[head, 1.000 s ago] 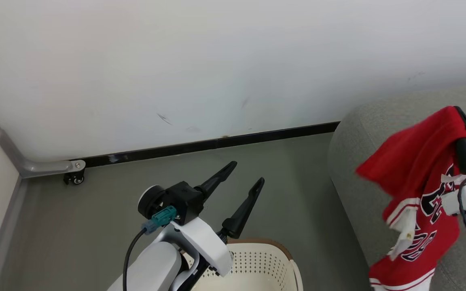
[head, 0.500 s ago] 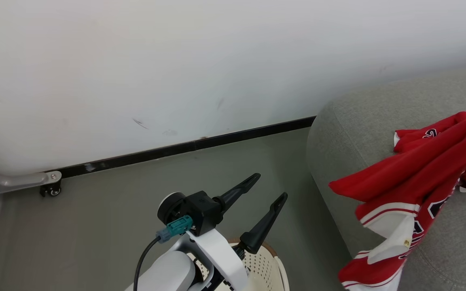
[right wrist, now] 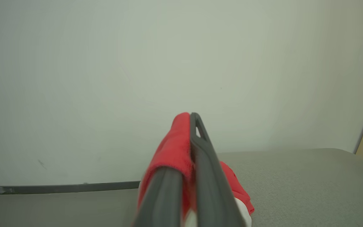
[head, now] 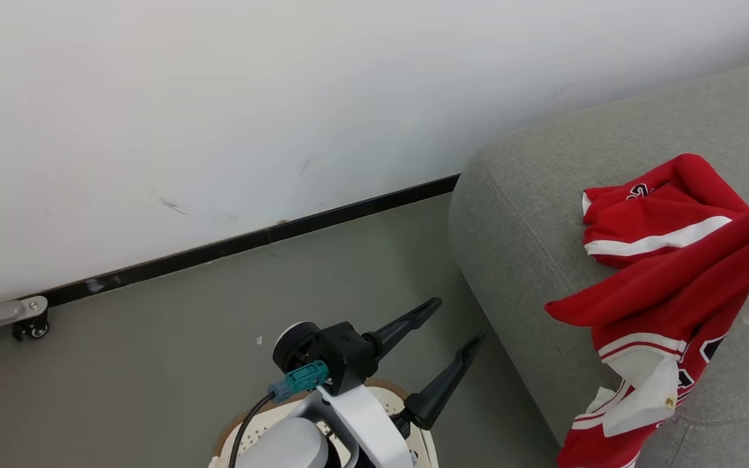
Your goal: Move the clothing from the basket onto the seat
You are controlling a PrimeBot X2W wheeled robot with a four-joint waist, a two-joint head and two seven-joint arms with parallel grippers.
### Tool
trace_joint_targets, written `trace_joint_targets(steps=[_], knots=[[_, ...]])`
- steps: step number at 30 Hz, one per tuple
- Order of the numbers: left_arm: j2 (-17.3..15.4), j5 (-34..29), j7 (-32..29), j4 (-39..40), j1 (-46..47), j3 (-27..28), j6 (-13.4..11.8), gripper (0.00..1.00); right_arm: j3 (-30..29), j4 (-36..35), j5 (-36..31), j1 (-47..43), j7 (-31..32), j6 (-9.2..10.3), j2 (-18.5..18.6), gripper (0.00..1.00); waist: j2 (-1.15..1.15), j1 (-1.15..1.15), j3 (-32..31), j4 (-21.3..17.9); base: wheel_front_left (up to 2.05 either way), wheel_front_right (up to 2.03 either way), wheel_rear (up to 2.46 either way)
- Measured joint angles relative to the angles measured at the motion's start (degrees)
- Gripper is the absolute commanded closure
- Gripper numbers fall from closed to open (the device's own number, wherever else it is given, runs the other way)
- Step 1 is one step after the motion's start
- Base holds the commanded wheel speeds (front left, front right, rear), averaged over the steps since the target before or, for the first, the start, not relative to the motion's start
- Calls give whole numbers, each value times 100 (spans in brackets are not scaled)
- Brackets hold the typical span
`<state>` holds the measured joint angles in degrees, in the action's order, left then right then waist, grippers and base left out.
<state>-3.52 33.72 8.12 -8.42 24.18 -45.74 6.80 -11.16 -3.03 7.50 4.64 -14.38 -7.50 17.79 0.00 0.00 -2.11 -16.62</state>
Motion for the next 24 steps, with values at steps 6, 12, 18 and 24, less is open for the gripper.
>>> trace_joint_targets(steps=[6, 12, 18, 24], knots=[[-12, 0, 1, 53, -23, -27, 1, 0, 94, -7, 45, -7, 1, 0, 1, 100, 0, 0, 60, -203, 0, 0, 0], [-55, -4, 2, 141, -26, -8, 0, 0, 530, 221, 297, 91, 93, 0, 133, 100, 0, 0, 203, -325, 0, 0, 0], [-200, -98, -25, 234, -26, 27, -21, 0, 798, 410, 700, 959, 436, -1, 369, 100, 0, 0, 381, -310, 0, 0, 0], [-274, -167, -81, 381, -23, 127, -123, 0, 854, 549, 822, 2191, 814, -1, 833, 100, 0, 0, 580, -227, 0, 0, 0]])
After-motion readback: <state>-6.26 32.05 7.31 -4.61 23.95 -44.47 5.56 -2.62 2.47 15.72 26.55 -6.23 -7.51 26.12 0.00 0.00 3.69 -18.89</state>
